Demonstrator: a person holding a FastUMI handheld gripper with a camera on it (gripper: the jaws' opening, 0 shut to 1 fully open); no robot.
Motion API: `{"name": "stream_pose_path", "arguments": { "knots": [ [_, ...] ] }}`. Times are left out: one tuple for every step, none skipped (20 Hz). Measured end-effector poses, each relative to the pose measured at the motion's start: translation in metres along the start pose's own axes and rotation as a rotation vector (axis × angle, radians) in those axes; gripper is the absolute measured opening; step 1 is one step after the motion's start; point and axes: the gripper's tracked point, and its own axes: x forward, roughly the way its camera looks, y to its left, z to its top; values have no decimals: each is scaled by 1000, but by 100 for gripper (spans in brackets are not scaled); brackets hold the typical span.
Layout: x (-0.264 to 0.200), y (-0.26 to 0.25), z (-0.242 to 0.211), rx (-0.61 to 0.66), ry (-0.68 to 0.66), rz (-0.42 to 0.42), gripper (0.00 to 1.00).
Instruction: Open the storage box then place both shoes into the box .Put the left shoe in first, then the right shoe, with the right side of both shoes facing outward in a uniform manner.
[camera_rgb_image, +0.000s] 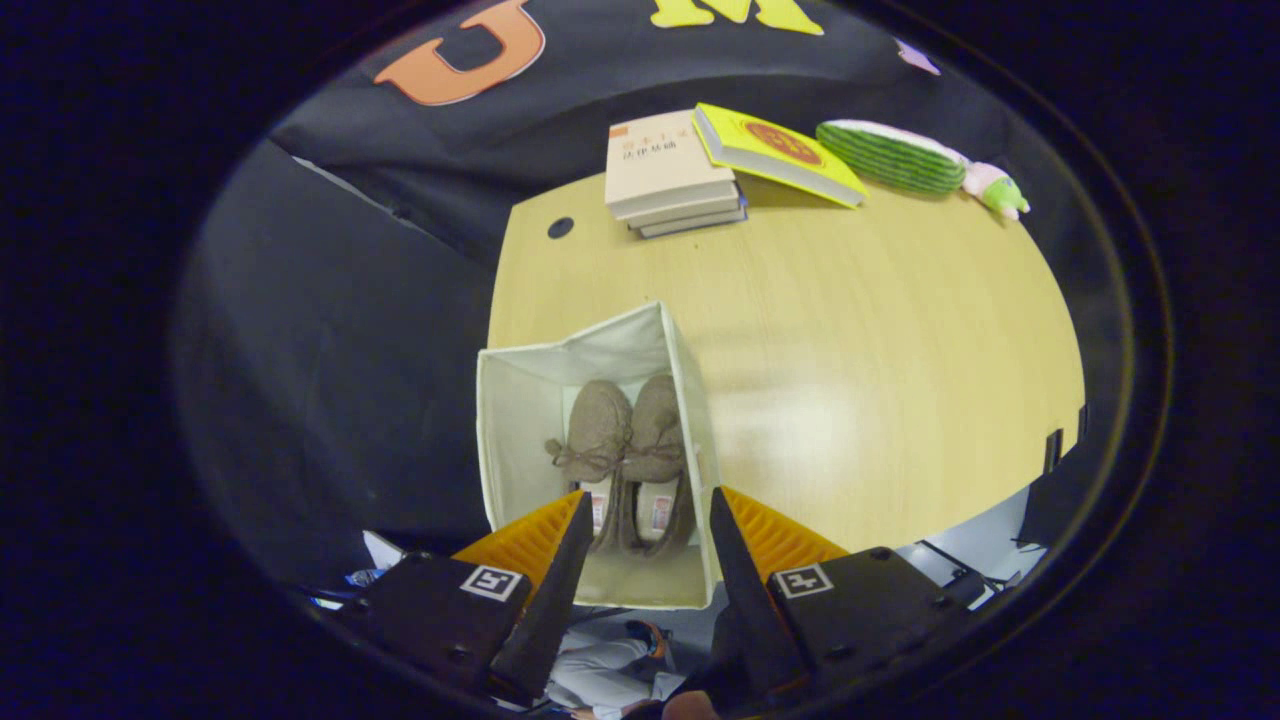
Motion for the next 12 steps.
{"name": "stream_pose_path", "arguments": {
  "knots": [
    [-12, -2, 8, -14, -46, -1, 77],
    [-23, -4, 9, -29, -96, -3, 77],
    [-35, -7, 18, -42, -154, -3, 77],
    [-49, -10, 27, -54, -219, 3, 77],
    [-63, -16, 38, -62, -298, -1, 77],
    [-73, -23, 52, -71, -374, -14, 77],
    [-89, -30, 59, -79, -448, -23, 77],
    [-103, -39, 63, -80, -509, -35, 77],
    [-117, -47, 65, -75, -559, -42, 80],
    [-129, -53, 63, -76, -604, -45, 84],
    [-141, -61, 62, -78, -643, -54, 86],
    [-153, -66, 64, -82, -685, -60, 89]
  ]
}}
